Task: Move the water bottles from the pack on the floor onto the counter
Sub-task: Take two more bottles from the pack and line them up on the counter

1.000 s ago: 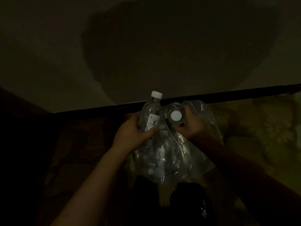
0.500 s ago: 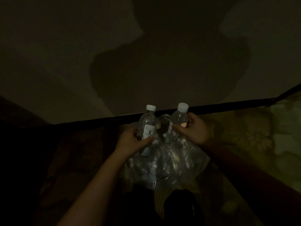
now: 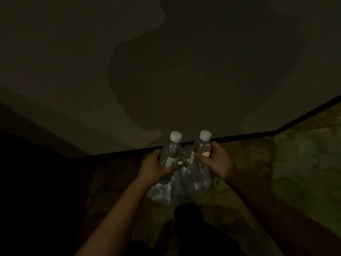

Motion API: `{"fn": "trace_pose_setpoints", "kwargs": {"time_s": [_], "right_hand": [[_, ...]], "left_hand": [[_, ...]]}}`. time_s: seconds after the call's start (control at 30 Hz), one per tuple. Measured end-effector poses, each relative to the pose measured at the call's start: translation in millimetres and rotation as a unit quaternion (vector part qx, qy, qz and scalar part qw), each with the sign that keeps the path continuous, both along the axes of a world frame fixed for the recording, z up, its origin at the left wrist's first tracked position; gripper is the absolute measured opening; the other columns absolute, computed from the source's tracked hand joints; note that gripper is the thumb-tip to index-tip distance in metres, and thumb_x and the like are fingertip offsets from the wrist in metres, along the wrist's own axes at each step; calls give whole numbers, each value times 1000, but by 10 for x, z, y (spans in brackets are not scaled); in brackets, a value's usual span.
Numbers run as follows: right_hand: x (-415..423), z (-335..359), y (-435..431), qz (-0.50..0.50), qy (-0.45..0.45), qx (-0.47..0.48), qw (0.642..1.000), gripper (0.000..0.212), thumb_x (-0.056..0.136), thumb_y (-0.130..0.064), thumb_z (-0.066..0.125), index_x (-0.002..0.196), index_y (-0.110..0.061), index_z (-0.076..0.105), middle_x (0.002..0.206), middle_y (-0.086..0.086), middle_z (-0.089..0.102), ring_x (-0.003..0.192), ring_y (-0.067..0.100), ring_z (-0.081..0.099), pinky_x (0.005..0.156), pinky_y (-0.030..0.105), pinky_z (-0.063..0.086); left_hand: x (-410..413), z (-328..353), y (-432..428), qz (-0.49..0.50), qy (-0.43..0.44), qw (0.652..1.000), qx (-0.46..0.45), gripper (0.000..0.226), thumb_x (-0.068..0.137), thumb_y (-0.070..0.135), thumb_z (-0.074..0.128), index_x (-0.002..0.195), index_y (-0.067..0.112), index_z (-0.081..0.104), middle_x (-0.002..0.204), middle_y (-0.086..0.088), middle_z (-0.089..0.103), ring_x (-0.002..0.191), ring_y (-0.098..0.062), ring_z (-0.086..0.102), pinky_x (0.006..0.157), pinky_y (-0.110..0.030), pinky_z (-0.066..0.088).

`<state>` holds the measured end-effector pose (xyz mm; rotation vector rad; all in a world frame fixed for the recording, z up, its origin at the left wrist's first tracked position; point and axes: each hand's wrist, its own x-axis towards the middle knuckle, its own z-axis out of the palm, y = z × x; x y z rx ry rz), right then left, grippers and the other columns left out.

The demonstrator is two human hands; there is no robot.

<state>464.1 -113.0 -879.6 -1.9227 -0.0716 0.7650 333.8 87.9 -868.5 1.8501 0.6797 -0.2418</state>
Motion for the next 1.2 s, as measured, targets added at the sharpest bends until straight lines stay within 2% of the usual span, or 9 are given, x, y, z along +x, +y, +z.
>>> {"fn": "trace_pose_setpoints", "kwargs": {"time_s": [0.17,0.27,0.4,0.53,0.6,0.67,0.83,1.03,1.2], "right_hand": [[-358,1511,-49,-23,24,-6,999,65,62,-37,86,119,-31,55,114,-8,65,103,12,63,87,42,55],[-555,2439,-61,-41,16,-1,999,68,66,-29,85,126,-24,52,119,-3,62,109,18,60,93,47,52],[-860,3488,-132,-42,-6,7,999,68,62,-30,86,121,-30,52,116,-7,61,103,13,58,88,35,50],[-1118,4446,-175,-2,-66,12,998,53,62,-36,86,105,-37,54,110,-9,65,95,6,59,81,28,49],[-1211,4841,-176,20,-102,11,995,59,62,-38,86,112,-32,55,112,-7,64,99,10,60,85,32,51],[-1304,5191,-161,31,-131,26,991,66,62,-37,86,118,-29,53,111,-9,62,100,10,59,85,30,51],[-1556,5769,-188,14,-184,59,981,58,66,-31,86,114,-22,55,104,-6,64,95,12,61,82,28,49],[-1738,6286,-261,10,-223,119,968,41,70,-22,83,103,-17,58,96,-3,66,85,6,62,77,24,50],[-1798,6632,-372,2,-219,173,960,51,72,-16,82,111,-15,51,96,-6,62,82,0,59,70,16,46]], "left_hand": [[-360,1462,-98,4,11,1000,8,61,65,43,83,114,27,51,107,8,62,95,-7,59,78,-23,49],[-556,2352,-113,-5,5,1000,29,60,63,44,84,111,29,51,99,16,59,90,-1,58,72,-17,46],[-841,3421,-121,-22,-10,998,62,60,59,50,82,106,37,47,91,24,53,81,9,51,62,-5,37],[-1098,4286,-140,-53,-37,990,122,60,60,50,80,109,30,53,101,15,59,91,-2,58,70,-13,42],[-1176,4656,-155,-57,-65,986,140,61,61,46,81,112,29,53,103,15,59,95,-5,60,67,-9,40],[-1237,4994,-175,-42,-89,984,151,63,60,43,83,114,25,55,102,13,60,92,-5,59,65,-10,40],[-1432,5576,-253,-31,-124,982,138,59,61,36,86,111,25,57,105,8,67,87,-2,62,67,-14,48],[-1639,6171,-352,-19,-151,973,172,56,61,47,84,105,19,62,97,4,70,88,-11,67,80,-35,58],[-1808,6610,-452,13,-181,964,193,58,60,55,81,103,19,64,92,3,71,83,-12,68,75,-34,59]]}}
